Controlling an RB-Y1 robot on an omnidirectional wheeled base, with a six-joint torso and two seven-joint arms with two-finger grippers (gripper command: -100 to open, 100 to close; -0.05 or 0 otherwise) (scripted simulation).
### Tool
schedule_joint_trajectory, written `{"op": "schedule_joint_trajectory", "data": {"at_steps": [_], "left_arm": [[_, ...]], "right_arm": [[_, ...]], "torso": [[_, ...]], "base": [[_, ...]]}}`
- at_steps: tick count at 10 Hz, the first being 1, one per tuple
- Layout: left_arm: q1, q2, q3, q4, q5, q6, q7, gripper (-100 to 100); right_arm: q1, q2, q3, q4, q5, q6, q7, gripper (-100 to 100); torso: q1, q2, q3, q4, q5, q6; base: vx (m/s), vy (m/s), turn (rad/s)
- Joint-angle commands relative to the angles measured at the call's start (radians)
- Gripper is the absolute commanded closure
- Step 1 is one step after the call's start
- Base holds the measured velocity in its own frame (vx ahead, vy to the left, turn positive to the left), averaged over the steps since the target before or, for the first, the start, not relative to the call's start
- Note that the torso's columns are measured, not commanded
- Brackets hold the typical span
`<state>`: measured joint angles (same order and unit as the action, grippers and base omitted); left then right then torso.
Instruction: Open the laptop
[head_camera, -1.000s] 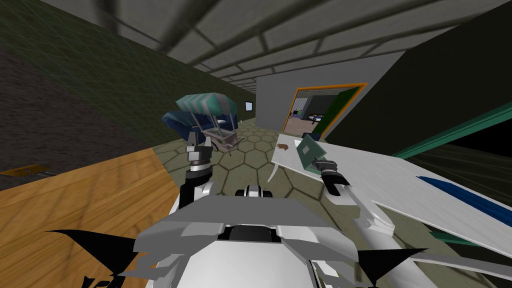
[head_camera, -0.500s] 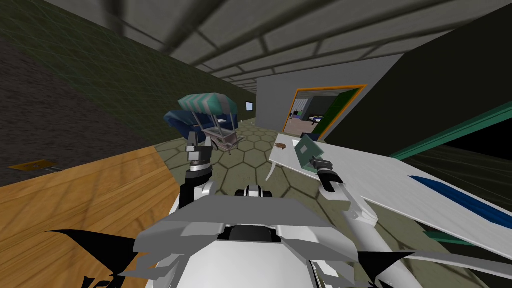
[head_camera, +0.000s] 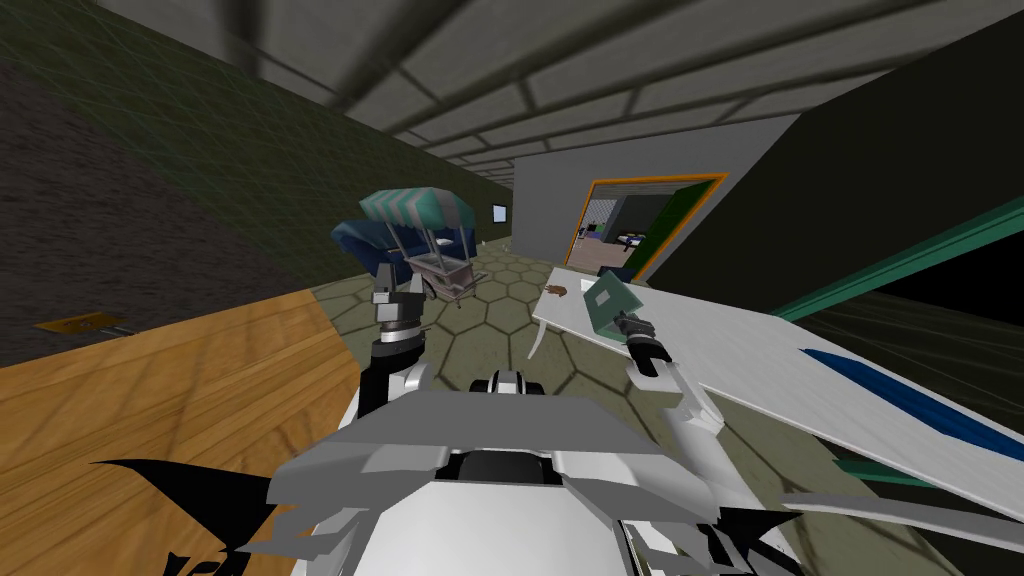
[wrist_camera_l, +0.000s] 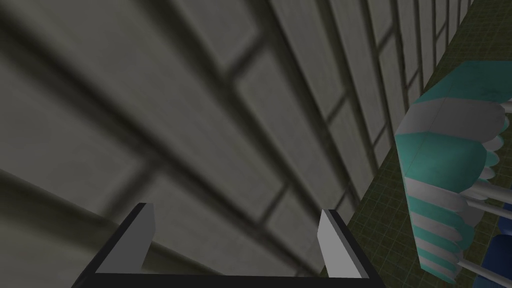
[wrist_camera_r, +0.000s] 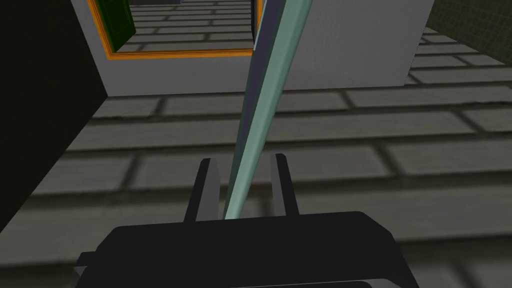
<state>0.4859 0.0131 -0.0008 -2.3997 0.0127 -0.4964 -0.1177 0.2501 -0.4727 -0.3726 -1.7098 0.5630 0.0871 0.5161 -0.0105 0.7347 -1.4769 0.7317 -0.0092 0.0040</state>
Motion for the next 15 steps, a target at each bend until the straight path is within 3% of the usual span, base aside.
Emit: {"op": "schedule_joint_trajectory", "data": {"at_steps": [1, 4, 6, 11, 15], "left_arm": [[0.0, 0.0, 0.0, 0.0, 0.0, 0.0, 0.0, 0], [0.0, 0.0, 0.0, 0.0, 0.0, 0.0, 0.0, 0], [0.0, 0.0, 0.0, 0.0, 0.0, 0.0, 0.0, 0], [0.0, 0.0, 0.0, 0.0, 0.0, 0.0, 0.0, 0], [0.0, 0.0, 0.0, 0.0, 0.0, 0.0, 0.0, 0]], "right_arm": [[-0.023, 0.041, -0.008, 0.045, -0.021, -0.051, -0.022, 100], [-0.05, 0.103, -0.018, 0.113, -0.049, -0.123, -0.049, 100], [-0.05, 0.103, -0.018, 0.113, -0.049, -0.123, -0.049, 100], [-0.078, 0.164, -0.029, 0.181, -0.078, -0.196, -0.077, 100], [-0.087, 0.185, -0.032, 0.203, -0.088, -0.22, -0.086, 100]], "torso": [[0.005, -0.001, -0.001, 0.001, 0.003, -0.001], [0.0, -0.003, -0.002, -0.004, -0.003, -0.001], [0.002, -0.003, -0.001, -0.004, -0.003, -0.004], [0.007, -0.007, -0.004, -0.004, -0.001, -0.01], [0.008, -0.009, -0.005, -0.003, 0.0, -0.012]], "base": [[0.002, -0.061, -0.106], [0.009, -0.072, -0.087], [-0.003, -0.031, -0.031], [-0.001, -0.031, -0.05], [-0.001, -0.02, -0.031]]}}
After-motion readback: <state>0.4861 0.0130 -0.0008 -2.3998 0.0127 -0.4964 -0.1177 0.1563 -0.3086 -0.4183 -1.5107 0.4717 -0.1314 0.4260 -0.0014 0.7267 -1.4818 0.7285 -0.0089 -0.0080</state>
